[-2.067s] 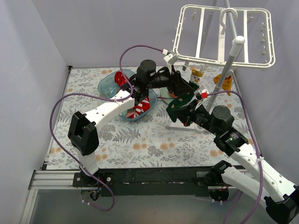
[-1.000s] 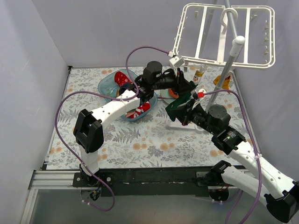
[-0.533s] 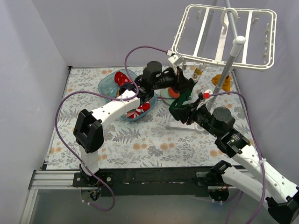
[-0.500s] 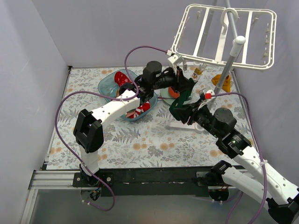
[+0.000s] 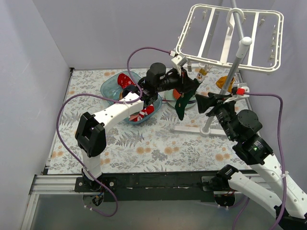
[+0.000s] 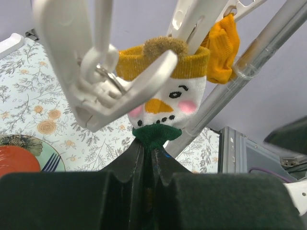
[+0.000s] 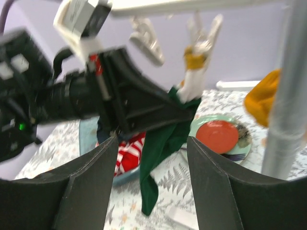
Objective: Remove the socks clipped to the hanger
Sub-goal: Remove the sock from the hanger.
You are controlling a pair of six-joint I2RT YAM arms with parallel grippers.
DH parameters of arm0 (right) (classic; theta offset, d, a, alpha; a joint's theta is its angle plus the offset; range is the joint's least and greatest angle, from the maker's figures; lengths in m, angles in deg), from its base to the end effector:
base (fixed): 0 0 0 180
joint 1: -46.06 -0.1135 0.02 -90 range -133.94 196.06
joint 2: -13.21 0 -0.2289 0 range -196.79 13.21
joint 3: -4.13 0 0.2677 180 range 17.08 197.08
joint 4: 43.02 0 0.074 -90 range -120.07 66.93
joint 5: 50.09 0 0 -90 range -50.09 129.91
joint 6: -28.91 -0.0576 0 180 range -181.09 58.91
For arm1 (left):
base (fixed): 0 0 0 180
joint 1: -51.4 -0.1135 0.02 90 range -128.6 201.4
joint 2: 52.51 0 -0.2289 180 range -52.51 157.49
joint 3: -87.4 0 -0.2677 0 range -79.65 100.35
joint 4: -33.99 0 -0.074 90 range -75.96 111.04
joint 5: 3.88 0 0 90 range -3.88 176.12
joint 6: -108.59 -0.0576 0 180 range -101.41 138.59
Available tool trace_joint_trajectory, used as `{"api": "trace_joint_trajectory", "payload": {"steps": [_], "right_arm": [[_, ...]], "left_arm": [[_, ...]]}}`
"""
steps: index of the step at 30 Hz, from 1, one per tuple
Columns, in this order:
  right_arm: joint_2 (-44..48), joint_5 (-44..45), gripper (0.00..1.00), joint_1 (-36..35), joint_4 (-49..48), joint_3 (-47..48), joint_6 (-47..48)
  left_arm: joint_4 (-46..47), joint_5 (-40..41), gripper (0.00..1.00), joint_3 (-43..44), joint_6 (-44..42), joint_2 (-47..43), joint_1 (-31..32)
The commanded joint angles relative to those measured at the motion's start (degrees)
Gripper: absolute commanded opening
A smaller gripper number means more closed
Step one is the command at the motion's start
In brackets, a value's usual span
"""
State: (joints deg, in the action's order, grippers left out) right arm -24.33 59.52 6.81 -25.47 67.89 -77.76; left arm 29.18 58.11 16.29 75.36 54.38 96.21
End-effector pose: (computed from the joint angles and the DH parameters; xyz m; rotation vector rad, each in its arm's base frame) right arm 0.1713 0.1150 0.3906 0.0021 1.4521 0.5596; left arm 0.3206 -0.3566 0.3357 0.2478 1.9136 -1.6810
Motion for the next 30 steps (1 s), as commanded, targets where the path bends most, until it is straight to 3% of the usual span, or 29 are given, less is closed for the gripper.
{"api": "trace_joint_trajectory", "payload": {"steps": [1, 17, 30], "right_arm": [[-3.1, 10.3, 0.67, -0.2, -1.4, 7.2, -1.2], [-14.5, 22.6, 0.69, -0.2, -13.9, 12.4, -0.4], [-19.4, 24.6, 0.70, -0.2, -19.6, 15.3, 2.1]], "left_arm": [[0.0, 2.4, 0.00, -1.0, -0.7, -4.8, 0.2], [-2.3, 2.8, 0.00, -1.1, 0.3, -6.8, 0.2], [-3.6, 0.9, 0.00, -0.4, 0.1, -7.4, -0.3]]}}
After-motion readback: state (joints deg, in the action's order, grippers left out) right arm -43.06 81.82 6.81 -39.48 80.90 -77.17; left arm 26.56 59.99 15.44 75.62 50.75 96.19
